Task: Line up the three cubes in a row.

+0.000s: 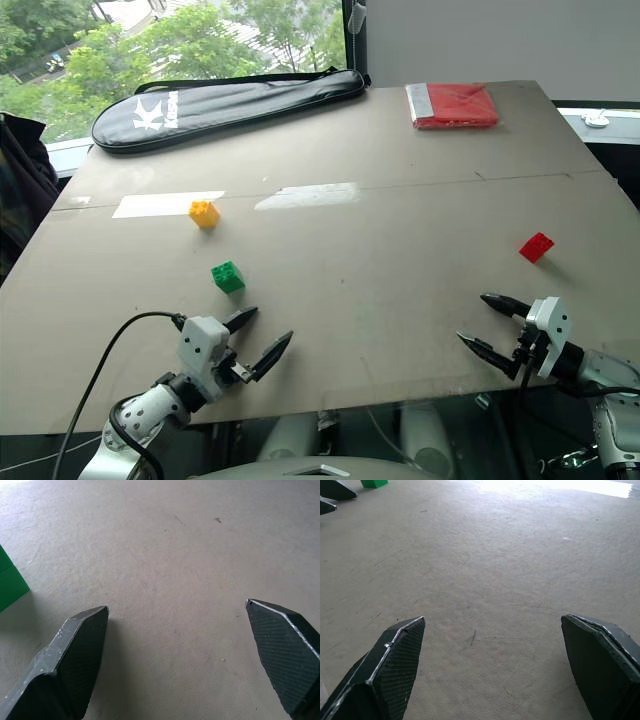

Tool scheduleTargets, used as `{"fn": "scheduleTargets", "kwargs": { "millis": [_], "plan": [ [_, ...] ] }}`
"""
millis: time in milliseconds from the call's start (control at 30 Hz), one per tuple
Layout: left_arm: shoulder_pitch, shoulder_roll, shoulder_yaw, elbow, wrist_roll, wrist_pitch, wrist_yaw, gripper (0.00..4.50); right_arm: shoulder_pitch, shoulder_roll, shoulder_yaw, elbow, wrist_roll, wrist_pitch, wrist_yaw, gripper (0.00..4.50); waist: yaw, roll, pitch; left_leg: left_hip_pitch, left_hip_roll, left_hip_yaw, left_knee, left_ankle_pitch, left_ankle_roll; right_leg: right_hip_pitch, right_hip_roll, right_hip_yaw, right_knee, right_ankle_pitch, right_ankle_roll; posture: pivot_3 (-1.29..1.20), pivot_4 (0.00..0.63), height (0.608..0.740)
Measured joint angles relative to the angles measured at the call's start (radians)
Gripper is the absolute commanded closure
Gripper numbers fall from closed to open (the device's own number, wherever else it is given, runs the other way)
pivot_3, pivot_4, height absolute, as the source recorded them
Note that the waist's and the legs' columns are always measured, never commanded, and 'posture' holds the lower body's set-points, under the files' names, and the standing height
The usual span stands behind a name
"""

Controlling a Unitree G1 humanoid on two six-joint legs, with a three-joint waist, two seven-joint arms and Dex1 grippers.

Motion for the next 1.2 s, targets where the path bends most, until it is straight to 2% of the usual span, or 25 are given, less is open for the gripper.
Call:
{"fn": "scheduleTargets", "kwargs": {
  "millis": [900, 1033, 1200],
  "plan": [
    [-0.009, 0.016, 0.0, -0.071, -0.036, 0.116, -0.003, 0.03, 0.014, 0.0, -0.002, 0.0, -0.01, -0.006, -0.003, 0.0, 0.0, -0.002, 0.002, -0.001, 0.0, -0.001, 0.0, 0.0, 0.0, -0.001, 0.0, 0.0, 0.0, 0.0, 0.0, 0.0, 0.15, 0.701],
    [-0.04, 0.074, -0.007, -0.078, -0.09, 0.149, -0.086, 0.03, 0.007, -0.011, -0.056, -0.001, 0.038, 0.047, -0.028, 0.0, 0.0, -0.001, 0.005, -0.001, 0.0, -0.001, 0.0, 0.0, 0.0, -0.001, 0.0, 0.0, 0.0, 0.0, 0.0, 0.0, 0.15, 0.701],
    [-0.168, 0.182, -0.04, -0.174, -0.179, 0.26, -0.182, 0.03, -0.1, -0.079, -0.172, 0.012, 0.058, 0.129, -0.139, 0.0, -0.002, -0.006, 0.01, -0.001, 0.0, 0.002, 0.0, 0.0, 0.0, -0.002, 0.001, 0.0, 0.0, 0.0, 0.0, 0.0, 0.15, 0.701]
  ]
}}
